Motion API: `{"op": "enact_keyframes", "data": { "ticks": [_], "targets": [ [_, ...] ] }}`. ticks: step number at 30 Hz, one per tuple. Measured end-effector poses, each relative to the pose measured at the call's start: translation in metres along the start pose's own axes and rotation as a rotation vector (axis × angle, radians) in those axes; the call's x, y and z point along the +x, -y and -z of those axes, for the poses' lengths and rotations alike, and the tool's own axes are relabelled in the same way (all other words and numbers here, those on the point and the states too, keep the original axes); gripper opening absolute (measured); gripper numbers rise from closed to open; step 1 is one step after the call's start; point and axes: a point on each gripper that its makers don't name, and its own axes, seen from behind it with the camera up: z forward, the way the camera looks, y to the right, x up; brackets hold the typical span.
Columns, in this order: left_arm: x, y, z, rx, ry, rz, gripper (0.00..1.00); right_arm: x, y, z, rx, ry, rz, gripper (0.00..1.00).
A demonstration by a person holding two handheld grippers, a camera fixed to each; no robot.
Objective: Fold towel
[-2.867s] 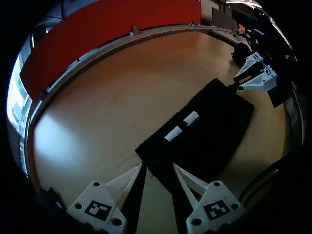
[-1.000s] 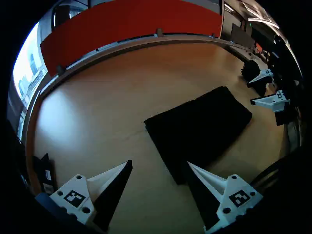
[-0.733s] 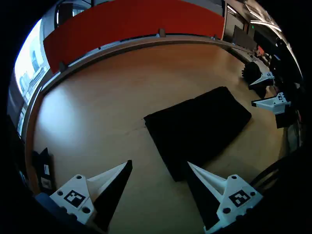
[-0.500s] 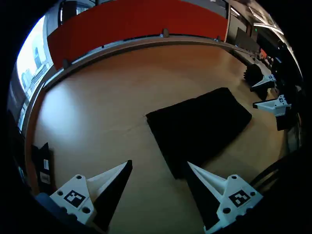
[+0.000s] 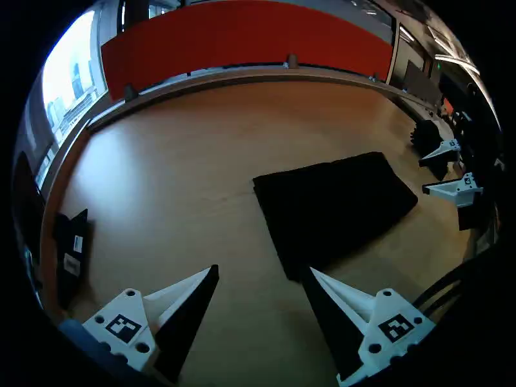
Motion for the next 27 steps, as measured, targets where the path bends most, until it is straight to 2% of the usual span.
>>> {"op": "enact_keyframes", "data": {
  "ticks": [19, 27],
  "targets": [
    [-0.016, 0.012, 0.022, 0.066, -0.059, 0.098, 0.94, -0.016, 0.01, -0.004, 0.054, 0.043, 0.054, 0.99],
    [-0.025, 0.017, 0.03, 0.09, -0.068, 0.115, 0.94, -0.02, 0.015, -0.006, 0.082, 0.06, 0.083, 0.91]
  ]
}}
